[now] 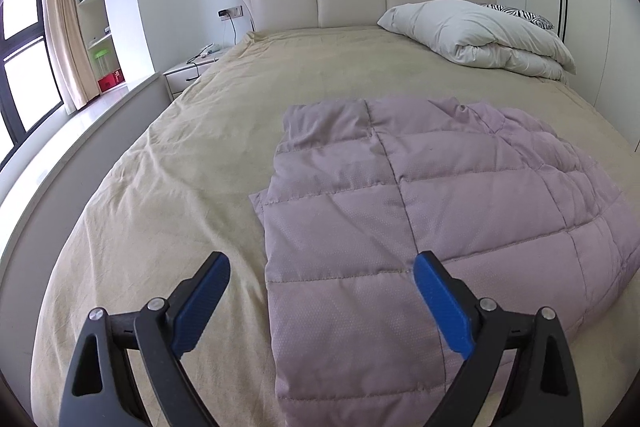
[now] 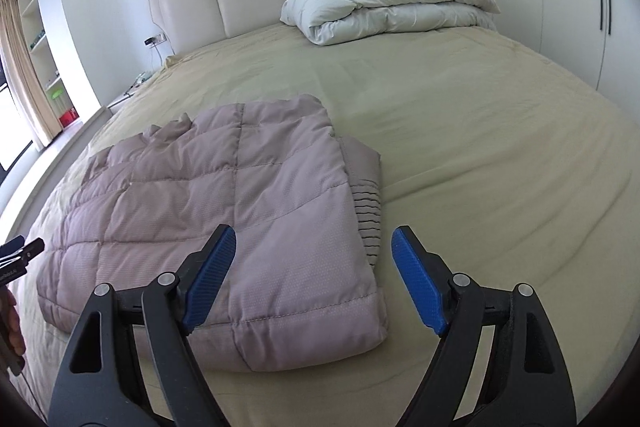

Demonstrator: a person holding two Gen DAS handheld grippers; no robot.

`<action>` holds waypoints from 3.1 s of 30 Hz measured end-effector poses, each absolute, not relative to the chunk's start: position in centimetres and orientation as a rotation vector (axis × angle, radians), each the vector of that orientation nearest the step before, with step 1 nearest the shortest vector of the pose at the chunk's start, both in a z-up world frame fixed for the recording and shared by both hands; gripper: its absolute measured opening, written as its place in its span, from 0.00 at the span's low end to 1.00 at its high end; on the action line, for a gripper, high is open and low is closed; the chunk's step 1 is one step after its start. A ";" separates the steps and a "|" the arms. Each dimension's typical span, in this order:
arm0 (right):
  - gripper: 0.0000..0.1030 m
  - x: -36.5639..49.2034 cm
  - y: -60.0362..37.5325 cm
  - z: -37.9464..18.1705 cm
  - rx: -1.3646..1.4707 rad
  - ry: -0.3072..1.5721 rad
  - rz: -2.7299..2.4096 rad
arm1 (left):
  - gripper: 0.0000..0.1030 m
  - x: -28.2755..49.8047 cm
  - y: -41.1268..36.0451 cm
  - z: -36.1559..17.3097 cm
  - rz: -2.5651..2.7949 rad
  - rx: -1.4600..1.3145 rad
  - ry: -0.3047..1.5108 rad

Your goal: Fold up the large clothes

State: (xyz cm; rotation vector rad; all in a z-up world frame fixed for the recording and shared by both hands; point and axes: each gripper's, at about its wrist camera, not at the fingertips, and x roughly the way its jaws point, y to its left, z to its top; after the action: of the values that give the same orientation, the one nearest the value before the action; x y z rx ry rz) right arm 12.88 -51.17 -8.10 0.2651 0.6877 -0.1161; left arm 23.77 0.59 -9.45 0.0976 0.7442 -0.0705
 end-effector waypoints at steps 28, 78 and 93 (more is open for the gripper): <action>0.82 15.8 -56.6 -10.4 0.473 0.743 -0.013 | 0.99 27.1 6.3 -12.5 -0.196 -0.238 0.902; 0.83 31.1 -59.4 -20.8 0.806 1.055 0.436 | 0.82 35.5 9.7 -19.3 -0.538 -0.700 1.172; 0.48 33.9 -54.4 -18.7 0.603 1.076 0.452 | 0.29 34.6 8.4 -18.8 -0.610 -0.755 1.167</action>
State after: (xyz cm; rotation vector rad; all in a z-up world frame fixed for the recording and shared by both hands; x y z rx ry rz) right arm 33.86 -54.44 -18.69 0.6026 1.0758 0.4520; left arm 34.59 8.36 -18.79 -0.7552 1.1670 -0.6105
